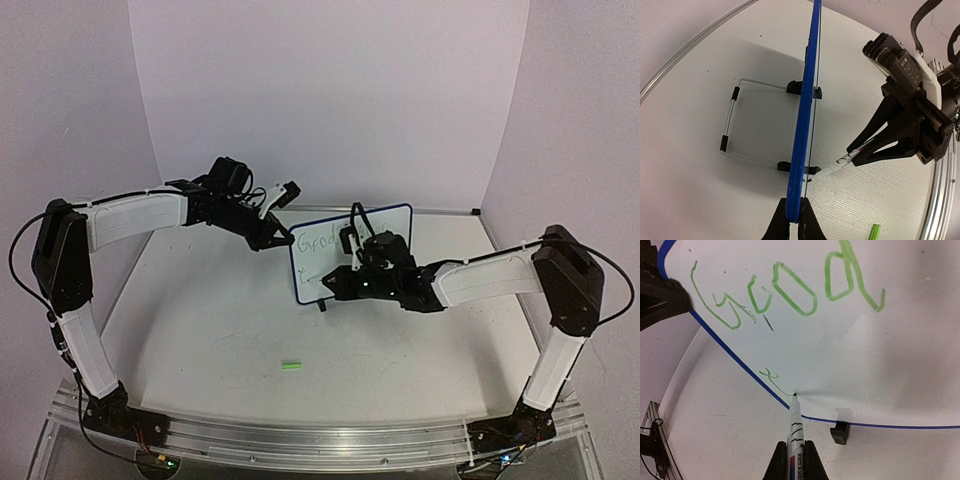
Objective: Write a sentence on the whiteboard
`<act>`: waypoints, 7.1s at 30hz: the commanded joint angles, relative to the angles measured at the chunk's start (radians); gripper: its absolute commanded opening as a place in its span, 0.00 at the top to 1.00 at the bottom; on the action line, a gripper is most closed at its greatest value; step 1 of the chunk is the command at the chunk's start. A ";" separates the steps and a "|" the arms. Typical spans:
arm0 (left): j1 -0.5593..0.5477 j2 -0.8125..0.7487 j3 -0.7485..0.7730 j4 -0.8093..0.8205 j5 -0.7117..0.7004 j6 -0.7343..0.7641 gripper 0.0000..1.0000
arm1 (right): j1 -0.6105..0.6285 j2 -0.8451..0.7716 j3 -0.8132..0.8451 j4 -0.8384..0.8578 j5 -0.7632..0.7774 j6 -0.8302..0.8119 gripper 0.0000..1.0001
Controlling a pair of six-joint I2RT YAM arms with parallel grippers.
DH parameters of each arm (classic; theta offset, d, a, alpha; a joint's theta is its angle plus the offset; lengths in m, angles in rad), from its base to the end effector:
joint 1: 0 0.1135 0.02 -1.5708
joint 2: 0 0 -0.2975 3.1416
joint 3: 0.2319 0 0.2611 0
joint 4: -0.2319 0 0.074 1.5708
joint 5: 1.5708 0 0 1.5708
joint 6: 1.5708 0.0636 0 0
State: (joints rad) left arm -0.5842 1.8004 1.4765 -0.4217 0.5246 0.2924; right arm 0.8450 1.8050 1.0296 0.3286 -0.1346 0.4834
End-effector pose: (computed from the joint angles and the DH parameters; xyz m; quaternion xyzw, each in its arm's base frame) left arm 0.3516 -0.2706 0.2917 0.4696 0.7570 -0.2913 0.3486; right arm 0.2831 0.3318 0.2086 -0.1871 0.8241 0.3725 0.3836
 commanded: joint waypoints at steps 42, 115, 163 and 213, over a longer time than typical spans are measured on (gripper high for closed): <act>0.006 -0.013 -0.017 -0.021 -0.083 0.056 1.00 | -0.005 0.017 0.031 0.030 0.054 -0.011 1.00; 0.006 -0.024 -0.018 -0.022 -0.086 0.057 1.00 | -0.012 -0.197 -0.095 -0.019 0.095 -0.014 1.00; 0.006 -0.021 -0.016 -0.023 -0.087 0.058 1.00 | -0.052 -0.151 -0.046 -0.042 0.100 -0.015 1.00; 0.006 -0.025 -0.018 -0.022 -0.089 0.059 1.00 | -0.052 -0.135 -0.078 0.003 0.045 -0.022 1.00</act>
State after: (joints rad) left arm -0.5842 1.8000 1.4765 -0.4207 0.5220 0.2924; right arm 0.8008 1.7904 0.9845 0.2700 -0.1126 0.4733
